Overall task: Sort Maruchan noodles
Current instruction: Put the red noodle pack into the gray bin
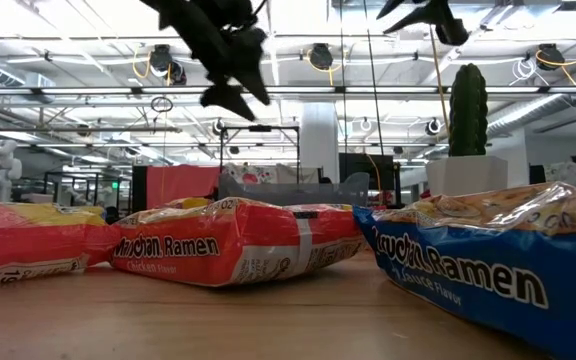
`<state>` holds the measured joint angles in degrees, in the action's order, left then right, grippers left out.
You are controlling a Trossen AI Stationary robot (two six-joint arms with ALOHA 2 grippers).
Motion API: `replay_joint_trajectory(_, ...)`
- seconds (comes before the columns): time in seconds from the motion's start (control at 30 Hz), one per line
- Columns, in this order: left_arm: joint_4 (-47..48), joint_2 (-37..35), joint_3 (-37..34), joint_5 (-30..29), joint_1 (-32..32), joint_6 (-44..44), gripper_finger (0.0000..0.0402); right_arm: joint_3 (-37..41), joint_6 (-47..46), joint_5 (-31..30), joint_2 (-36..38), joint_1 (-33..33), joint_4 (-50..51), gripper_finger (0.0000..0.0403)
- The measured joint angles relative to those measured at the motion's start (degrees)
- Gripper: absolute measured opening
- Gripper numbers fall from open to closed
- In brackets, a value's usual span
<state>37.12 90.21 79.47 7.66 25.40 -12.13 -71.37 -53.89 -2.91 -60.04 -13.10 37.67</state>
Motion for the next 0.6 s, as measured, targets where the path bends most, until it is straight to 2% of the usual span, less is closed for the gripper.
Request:
replay_joint_trajectory(0.17,7.2,-3.0,-0.1,4.0,0.1,3.2,0.0266,0.0,-4.5,-7.3,-0.7,6.5,-0.1,0.0098)
replay_joint_trajectory(0.3,11.6,-5.5,-1.2,4.8,-1.2,4.3,0.0266,0.0,-10.1,-10.7,-2.0,10.6,-0.4,0.0098)
replay_joint_trajectory(0.6,9.2,-10.9,-14.9,5.3,-7.2,7.4,0.0266,0.0,-12.3,-13.3,-5.8,15.1,-2.3,0.0098)
